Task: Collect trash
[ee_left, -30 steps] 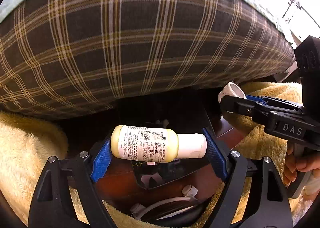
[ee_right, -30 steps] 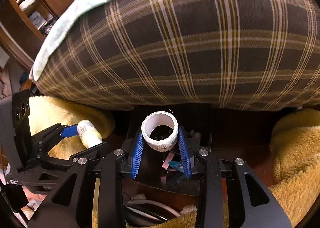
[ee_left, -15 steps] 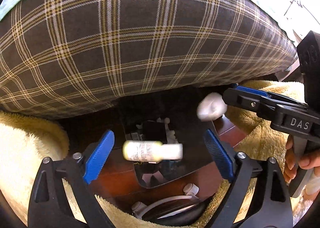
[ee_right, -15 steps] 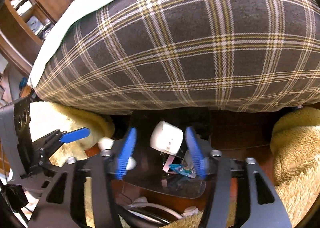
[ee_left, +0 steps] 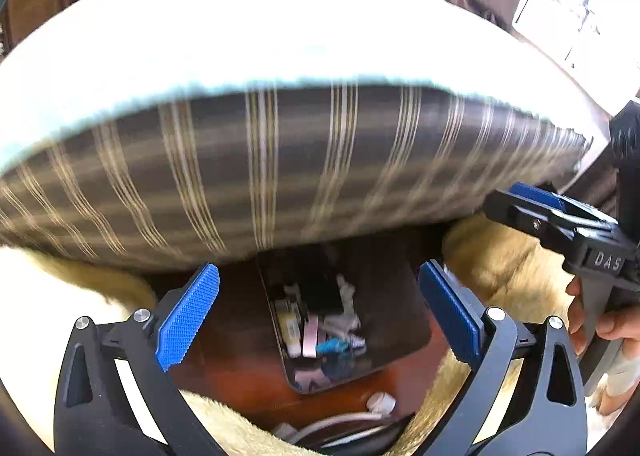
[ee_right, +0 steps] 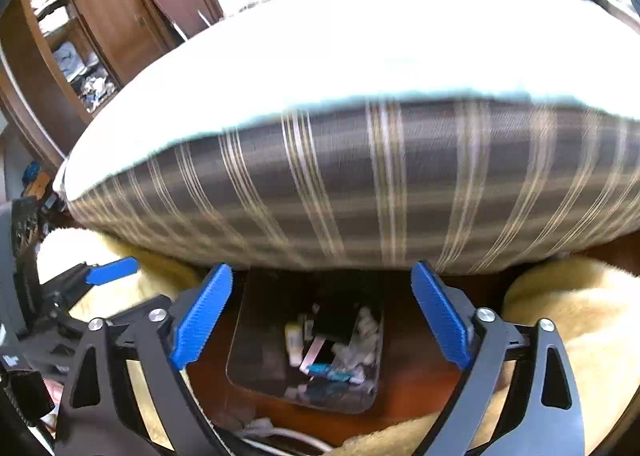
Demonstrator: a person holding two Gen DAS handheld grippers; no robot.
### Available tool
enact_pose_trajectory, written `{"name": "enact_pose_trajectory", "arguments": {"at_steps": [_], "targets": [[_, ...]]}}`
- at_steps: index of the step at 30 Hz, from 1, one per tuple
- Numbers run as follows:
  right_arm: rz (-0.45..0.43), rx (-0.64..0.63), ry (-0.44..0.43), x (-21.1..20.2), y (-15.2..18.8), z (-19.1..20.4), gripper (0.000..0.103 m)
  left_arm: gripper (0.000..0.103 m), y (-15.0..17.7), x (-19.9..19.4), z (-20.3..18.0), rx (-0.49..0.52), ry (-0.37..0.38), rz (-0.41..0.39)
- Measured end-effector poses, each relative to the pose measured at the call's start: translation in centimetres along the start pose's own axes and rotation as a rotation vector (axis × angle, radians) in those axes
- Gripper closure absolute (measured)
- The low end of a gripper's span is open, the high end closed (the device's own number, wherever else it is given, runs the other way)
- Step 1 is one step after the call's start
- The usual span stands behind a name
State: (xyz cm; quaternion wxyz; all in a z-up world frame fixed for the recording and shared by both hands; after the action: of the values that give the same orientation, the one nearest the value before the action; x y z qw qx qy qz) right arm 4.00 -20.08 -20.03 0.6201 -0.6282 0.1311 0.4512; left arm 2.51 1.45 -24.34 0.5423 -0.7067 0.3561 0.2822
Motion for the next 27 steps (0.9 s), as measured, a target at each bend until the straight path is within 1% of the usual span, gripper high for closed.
{"name": "enact_pose_trajectory", "arguments": {"at_steps": [2, 7, 10, 15, 19, 23, 27], "targets": [[-0.046, -0.023, 0.032, -1.7, -1.4, -0.1, 0.003, 0.008, -1.4, -1.6, -0.4, 0.003, -0.003, -0.051], [-0.13, -0.075, 0.13, -5.2, -4.5, 0.0, 0.003, 0.008, -4.7, -6.0, -1.5, 0.03, -0.059, -0.2], [-0.197, -0.1, 0.185, -7.3, -6.1, 0.4, 0.003, 0.008, -6.0, -8.2, -2.0, 0.034, -0.059, -0.265], [-0.301, -0.103, 0.208, -10.5, -8.7, 0.6, 0.003, 0.008, -8.5, -11.6, -3.4, 0.068, -0.086, -0.379], [-0.363, -0.103, 0.227, -12.6, -10.6, 0.9, 0.003, 0.008, -10.1, -14.5, -4.1, 0.078, -0.074, -0.457], [-0.401, -0.096, 0.239, -13.8, -11.8, 1.6, 0.003, 0.008, -11.4, -16.7, -4.2, 0.051, -0.063, -0.52], [-0.418, -0.104, 0.261, -14.6, -12.3, 1.9, 0.003, 0.008, -12.1, -18.2, -4.4, 0.052, -0.07, -0.551]]}}
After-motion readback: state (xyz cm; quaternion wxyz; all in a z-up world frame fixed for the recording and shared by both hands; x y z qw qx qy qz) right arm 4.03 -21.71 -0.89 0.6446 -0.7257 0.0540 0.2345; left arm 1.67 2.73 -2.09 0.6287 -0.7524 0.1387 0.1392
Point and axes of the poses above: each gripper's, at about its wrist camera, not at the fingertips, and x roughly the way its jaws point, z to its left, y to its underside, the point moved 4 cm from there along x, roughly the way its jaws point, and after that the axes turned 9 degrees about -x, right-handed, at the moved point
